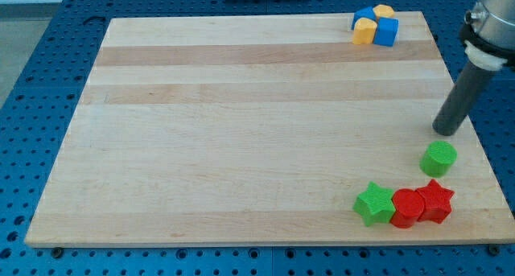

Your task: Slide the green circle a bit down

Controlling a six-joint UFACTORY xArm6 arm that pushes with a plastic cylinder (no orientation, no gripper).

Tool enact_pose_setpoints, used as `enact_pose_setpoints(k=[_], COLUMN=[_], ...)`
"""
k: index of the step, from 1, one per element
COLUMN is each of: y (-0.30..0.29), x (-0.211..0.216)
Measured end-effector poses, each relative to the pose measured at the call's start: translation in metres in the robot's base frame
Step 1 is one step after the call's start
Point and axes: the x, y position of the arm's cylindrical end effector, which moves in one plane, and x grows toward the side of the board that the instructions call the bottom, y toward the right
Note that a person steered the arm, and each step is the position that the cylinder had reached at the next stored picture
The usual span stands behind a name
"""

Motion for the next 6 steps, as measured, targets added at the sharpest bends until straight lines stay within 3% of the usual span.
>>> enact_pose_setpoints(k=[4,5,6], y=[-0.022,-0.022,-0.021], x=[0.05,0.055,0.033])
